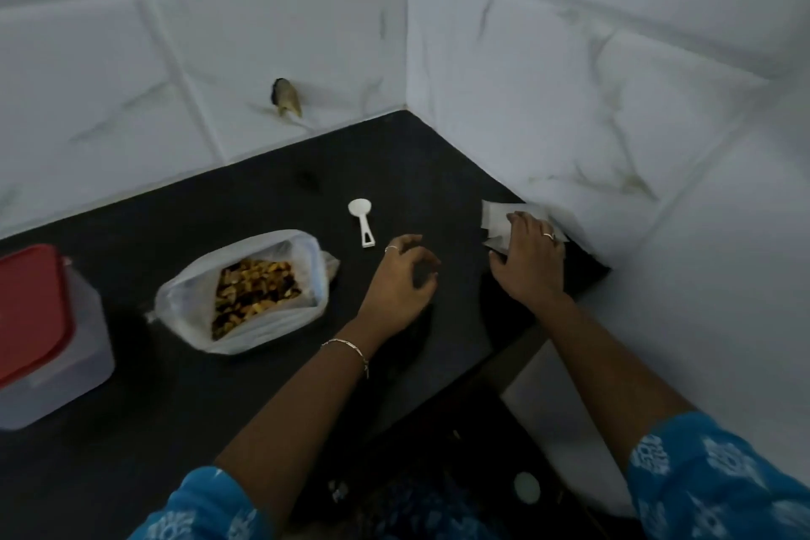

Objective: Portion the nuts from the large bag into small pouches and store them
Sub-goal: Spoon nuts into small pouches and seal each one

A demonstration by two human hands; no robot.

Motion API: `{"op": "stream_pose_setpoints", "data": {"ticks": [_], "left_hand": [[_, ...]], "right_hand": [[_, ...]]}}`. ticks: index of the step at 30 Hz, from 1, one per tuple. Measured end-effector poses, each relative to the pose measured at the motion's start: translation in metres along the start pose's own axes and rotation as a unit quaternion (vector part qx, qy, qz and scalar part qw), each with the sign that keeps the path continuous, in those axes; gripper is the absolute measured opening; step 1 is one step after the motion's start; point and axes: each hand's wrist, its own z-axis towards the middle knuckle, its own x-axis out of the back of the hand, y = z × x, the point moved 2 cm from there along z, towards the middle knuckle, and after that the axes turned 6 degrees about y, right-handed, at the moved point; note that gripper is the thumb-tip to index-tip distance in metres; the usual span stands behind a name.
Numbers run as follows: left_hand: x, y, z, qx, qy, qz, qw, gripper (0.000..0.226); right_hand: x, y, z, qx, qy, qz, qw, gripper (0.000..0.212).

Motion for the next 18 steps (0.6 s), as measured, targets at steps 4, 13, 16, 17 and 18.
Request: {"op": "stream_pose_setpoints", "data": {"ticks": [4, 13, 16, 17, 18], "left_hand": [[-0.017, -0.028, 0.001, 0.087, -0.033, -0.021, 0.995, 0.042], [-0.012, -0.054, 0.011, 0.226, -0.012, -0.216, 0.95, 0.033], [-0.012, -0.058, 0.013, 0.245, -0.023, -0.238, 0.94, 0.033], [-0.012, -0.058, 0.013, 0.245, -0.026, -0.239, 0.939, 0.034], [-0.013, -0.059, 0.014, 0.245, -0.028, -0.239, 0.939, 0.034]], "right_hand": [[-0.005, 0.015, 0.009, 0.032, -0.026, -0.049, 0.998, 0.066], [-0.015, 0.018, 0.026, 0.047, 0.016, -0.098, 0.994, 0.053], [-0.014, 0.014, 0.032, 0.064, 0.003, -0.136, 0.989, 0.047], [-0.013, 0.012, 0.034, 0.069, 0.001, -0.14, 0.988, 0.042], [-0.012, 0.011, 0.035, 0.071, -0.001, -0.138, 0.988, 0.037]]}}
